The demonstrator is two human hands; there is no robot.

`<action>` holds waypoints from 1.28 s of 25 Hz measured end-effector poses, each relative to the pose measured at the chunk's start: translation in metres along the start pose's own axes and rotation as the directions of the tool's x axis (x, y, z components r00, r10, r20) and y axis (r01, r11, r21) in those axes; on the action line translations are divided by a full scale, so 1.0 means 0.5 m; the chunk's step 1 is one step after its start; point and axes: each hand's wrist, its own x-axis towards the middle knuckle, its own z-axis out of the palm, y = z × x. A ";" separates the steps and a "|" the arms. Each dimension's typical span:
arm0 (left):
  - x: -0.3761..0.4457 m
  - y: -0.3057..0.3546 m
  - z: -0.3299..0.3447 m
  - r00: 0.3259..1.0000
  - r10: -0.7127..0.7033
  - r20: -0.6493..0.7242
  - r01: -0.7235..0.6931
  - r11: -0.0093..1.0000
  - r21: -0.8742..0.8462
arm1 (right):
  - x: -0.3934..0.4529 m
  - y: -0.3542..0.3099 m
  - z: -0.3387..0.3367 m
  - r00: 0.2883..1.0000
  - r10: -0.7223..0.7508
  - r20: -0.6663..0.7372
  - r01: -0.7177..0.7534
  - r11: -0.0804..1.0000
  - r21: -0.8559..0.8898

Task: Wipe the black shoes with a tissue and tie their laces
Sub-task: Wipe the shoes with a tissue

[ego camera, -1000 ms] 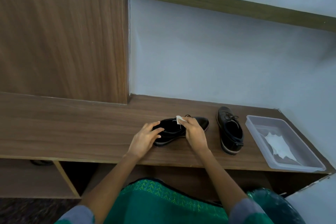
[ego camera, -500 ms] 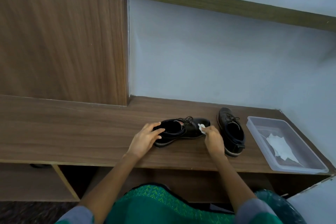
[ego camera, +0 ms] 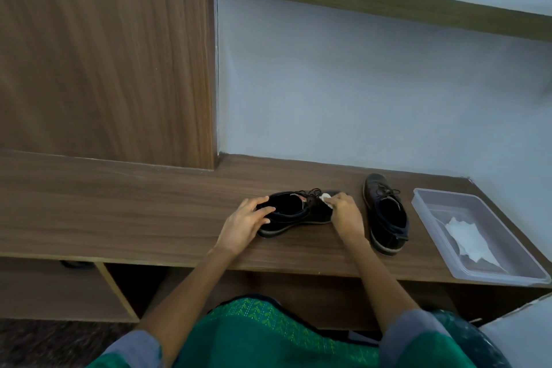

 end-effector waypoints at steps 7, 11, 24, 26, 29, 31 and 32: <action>0.001 0.010 -0.008 0.999 -0.037 0.018 0.037 0.999 -0.007 | 0.020 -0.135 -0.040 0.851 -0.523 0.046 0.525 0.849 -0.058; 0.004 0.010 -0.012 0.998 -0.040 0.049 0.040 0.999 -0.003 | 0.012 -0.094 -0.042 0.801 -0.599 0.029 0.588 0.775 -0.230; 0.018 0.067 -0.017 0.989 0.128 0.077 -0.143 0.959 0.244 | 0.025 -0.077 -0.024 0.952 -0.295 0.076 0.295 0.955 0.015; 0.031 0.079 -0.013 0.989 0.139 0.046 -0.146 0.953 0.265 | 0.020 -0.037 -0.009 0.991 -0.124 0.054 0.122 0.992 0.026; 0.042 0.075 -0.013 0.988 0.147 0.041 -0.152 0.955 0.253 | 0.008 0.016 -0.012 0.993 0.077 0.093 -0.084 0.994 0.073; 0.045 0.078 -0.017 0.990 0.124 0.066 -0.137 0.959 0.248 | 0.008 0.025 -0.018 0.987 0.129 0.097 -0.136 0.988 0.076; 0.047 0.079 -0.018 0.991 0.103 0.083 -0.120 0.961 0.249 | 0.009 0.023 -0.021 0.984 0.158 0.087 -0.166 0.981 0.096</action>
